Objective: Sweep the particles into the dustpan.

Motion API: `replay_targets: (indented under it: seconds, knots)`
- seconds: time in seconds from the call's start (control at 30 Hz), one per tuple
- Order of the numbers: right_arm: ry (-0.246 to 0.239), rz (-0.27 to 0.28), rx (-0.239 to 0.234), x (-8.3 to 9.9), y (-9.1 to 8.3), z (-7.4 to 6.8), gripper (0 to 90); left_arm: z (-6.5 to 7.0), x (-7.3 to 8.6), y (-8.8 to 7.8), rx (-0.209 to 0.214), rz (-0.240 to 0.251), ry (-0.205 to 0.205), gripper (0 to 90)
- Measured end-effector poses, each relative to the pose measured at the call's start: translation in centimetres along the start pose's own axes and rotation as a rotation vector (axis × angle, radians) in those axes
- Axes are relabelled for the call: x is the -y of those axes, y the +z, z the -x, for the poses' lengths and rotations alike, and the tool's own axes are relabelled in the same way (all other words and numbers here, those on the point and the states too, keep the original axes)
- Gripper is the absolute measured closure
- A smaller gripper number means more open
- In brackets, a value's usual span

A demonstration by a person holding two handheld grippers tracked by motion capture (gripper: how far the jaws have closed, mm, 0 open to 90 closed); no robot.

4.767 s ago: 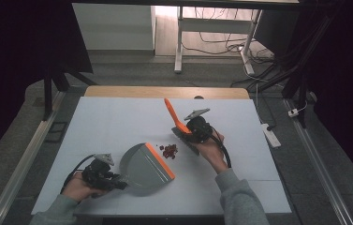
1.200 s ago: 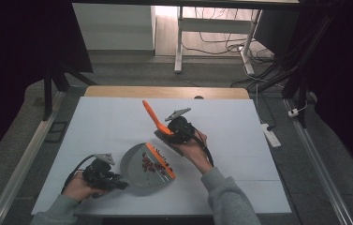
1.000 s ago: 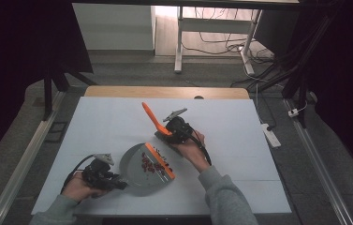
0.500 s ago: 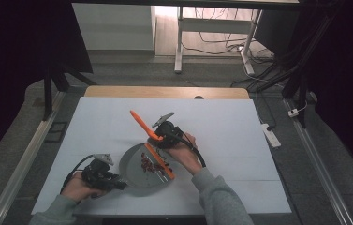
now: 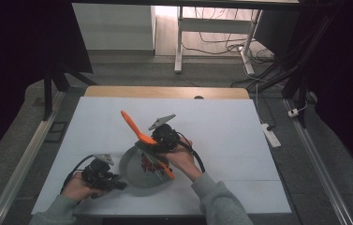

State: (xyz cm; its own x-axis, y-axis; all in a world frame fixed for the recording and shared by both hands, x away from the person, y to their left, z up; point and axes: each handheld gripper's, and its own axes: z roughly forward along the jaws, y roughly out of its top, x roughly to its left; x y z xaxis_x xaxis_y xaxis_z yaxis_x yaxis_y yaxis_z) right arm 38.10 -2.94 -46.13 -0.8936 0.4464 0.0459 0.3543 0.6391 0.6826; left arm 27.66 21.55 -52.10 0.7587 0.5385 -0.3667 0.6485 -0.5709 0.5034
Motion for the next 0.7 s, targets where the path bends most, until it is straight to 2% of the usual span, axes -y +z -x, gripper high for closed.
replay_targets:
  seconds: [0.03, 0.13, 0.23, 0.4, 0.5, 0.7]
  knots:
    - [0.0, 0.0, 0.0, 0.0, 0.0, 0.0, 70.8, 0.0, 0.0, 0.0, 0.0, 0.0, 0.0, 61.9]
    - [0.005, 0.018, 0.051, 0.0, -1.0, 0.6, 70.8, 0.0, 0.0, 0.0, 0.001, 0.0, 0.0, 61.9]
    - [0.027, 0.03, 0.079, 0.3, -1.8, 1.1, 70.8, 0.0, 0.0, 0.0, 0.001, 0.0, -0.001, 61.9]
    - [0.029, 0.016, 0.11, 0.8, -2.4, 1.8, 70.8, 0.1, 0.0, 0.0, 0.002, 0.002, -0.005, 61.9]
    - [0.038, -0.014, 0.142, 0.9, -1.9, 2.3, 70.8, 0.1, 0.1, -0.2, 0.001, 0.0, -0.006, 61.9]
    - [0.028, -0.1, 0.194, 1.0, 0.6, 3.5, 70.8, -0.1, 0.4, -0.4, 0.002, -0.001, -0.01, 61.9]
